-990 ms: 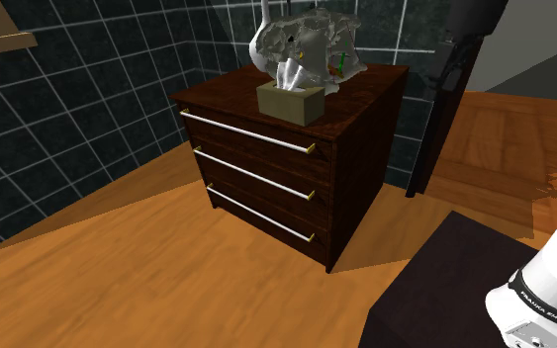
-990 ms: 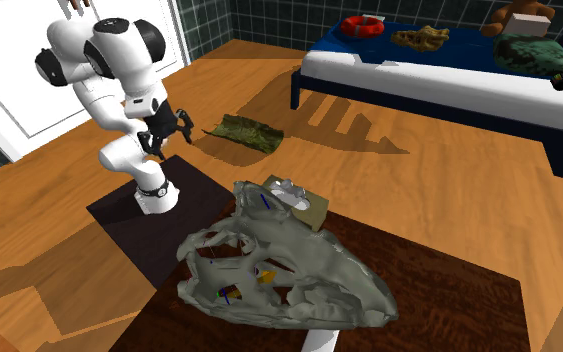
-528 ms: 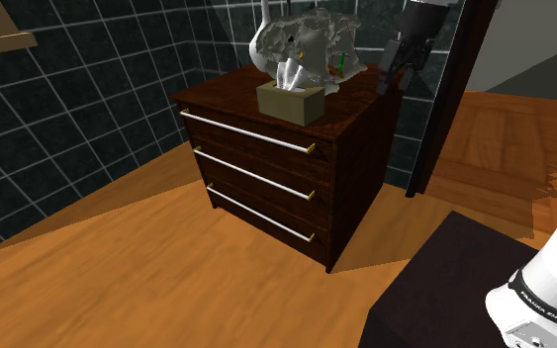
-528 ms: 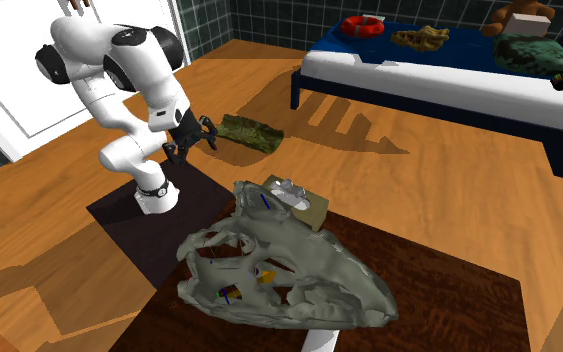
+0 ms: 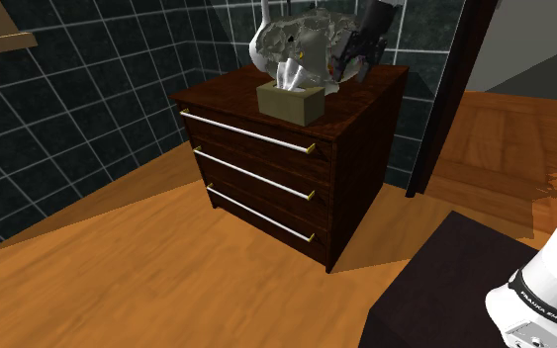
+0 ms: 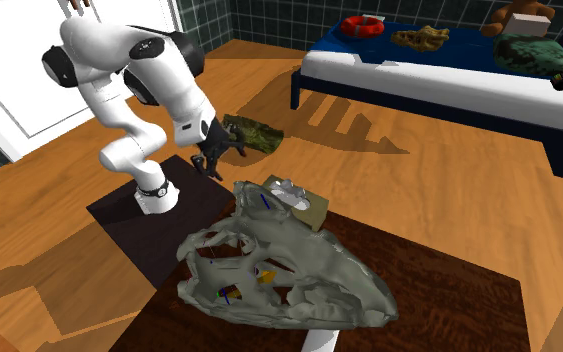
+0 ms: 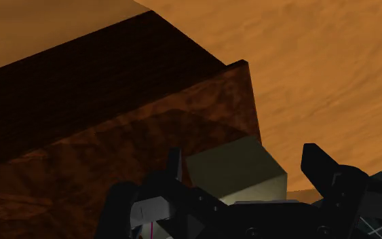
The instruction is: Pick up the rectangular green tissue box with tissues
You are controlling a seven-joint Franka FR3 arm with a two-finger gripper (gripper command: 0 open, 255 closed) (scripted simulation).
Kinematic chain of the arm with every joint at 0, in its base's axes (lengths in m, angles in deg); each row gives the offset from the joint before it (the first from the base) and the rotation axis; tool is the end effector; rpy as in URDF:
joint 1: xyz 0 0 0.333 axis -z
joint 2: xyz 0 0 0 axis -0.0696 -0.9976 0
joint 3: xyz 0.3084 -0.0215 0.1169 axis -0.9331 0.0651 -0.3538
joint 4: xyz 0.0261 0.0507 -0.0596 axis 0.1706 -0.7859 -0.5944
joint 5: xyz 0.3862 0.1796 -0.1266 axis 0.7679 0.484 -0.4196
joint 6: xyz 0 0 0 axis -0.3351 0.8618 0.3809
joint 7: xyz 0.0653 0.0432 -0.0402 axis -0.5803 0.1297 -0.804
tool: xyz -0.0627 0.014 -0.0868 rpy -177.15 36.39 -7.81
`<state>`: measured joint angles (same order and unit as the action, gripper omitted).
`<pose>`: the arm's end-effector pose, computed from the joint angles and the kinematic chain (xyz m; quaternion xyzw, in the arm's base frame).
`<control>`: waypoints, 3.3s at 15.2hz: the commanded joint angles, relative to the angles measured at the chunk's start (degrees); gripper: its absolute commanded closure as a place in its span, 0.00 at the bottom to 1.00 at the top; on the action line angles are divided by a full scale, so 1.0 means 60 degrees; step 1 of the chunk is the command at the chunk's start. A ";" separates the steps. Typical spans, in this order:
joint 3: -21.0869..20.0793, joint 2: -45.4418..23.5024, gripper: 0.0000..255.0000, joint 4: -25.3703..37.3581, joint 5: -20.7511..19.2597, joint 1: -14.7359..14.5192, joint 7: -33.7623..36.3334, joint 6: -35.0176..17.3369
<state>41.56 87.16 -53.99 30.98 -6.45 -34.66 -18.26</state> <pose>0.5266 0.0213 0.6427 -0.9852 0.0297 -0.1013 0.1348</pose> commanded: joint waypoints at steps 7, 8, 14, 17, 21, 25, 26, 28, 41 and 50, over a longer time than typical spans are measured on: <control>0.0110 -0.2593 0.00 0.2791 0.1108 -0.0153 0.0098 -0.0424; 0.0120 -0.2934 0.00 0.3208 0.1248 -0.0151 0.0113 -0.0425; 0.0119 -0.5185 0.00 0.6232 0.2057 -0.0024 0.0348 -0.0144; 0.0082 -0.5497 0.00 0.6437 0.2199 0.0011 0.0302 -0.0317; 0.0048 -0.5328 0.00 0.5698 0.2262 -0.0007 0.0062 -0.0843; 0.0034 -0.5277 0.00 0.5431 0.2291 -0.0013 -0.0032 -0.1041; 0.0057 -0.5160 1.00 0.5255 0.2334 0.0033 -0.0126 -0.1058; 0.0078 -0.5093 1.00 0.5054 0.2385 0.0079 -0.0263 -0.1147; 0.0058 -0.5518 1.00 0.6521 0.2185 0.0035 0.0331 -0.0262; 0.0071 -0.6206 1.00 0.8688 0.2095 0.0153 0.0931 0.1101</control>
<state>42.00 50.47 -3.74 43.66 -5.56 -29.71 -12.80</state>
